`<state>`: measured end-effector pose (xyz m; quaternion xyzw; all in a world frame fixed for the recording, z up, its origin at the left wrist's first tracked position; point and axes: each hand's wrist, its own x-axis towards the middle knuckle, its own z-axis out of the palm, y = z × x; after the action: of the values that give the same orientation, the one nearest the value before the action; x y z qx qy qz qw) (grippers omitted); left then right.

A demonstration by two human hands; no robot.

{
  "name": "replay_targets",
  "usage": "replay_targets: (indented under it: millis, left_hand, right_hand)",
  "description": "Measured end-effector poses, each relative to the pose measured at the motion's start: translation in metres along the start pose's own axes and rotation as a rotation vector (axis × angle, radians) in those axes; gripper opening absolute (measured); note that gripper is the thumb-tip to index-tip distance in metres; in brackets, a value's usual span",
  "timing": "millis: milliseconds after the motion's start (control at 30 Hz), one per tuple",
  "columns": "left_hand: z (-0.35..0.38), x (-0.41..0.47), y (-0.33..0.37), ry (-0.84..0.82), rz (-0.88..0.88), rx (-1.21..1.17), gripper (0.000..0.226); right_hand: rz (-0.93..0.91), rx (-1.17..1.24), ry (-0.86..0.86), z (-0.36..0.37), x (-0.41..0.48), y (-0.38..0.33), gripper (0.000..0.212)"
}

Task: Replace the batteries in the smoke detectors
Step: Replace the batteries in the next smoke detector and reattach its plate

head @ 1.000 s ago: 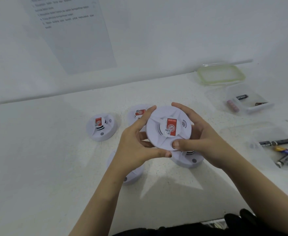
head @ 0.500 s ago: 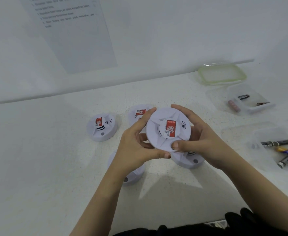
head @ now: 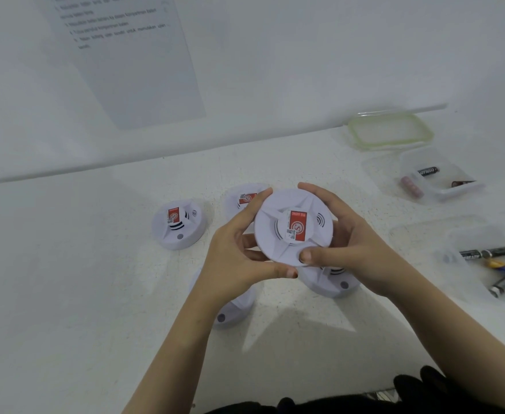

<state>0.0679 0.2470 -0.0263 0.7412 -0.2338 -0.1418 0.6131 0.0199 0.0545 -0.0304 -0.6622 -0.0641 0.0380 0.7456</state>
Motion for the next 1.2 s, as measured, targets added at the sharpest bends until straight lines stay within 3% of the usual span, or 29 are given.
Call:
replay_targets:
  millis: [933,1200]
  left_hand:
    - [-0.006,0.0014,0.0045,-0.033,0.01,0.002,0.104]
    - [-0.0069,0.0023,0.0069,-0.025,0.018,0.025,0.103]
  right_hand:
    - [0.008,-0.067,-0.044,-0.0008,0.0017,-0.0041,0.084]
    - [-0.015,-0.102,0.024,0.0067,0.0031,-0.0026,0.083]
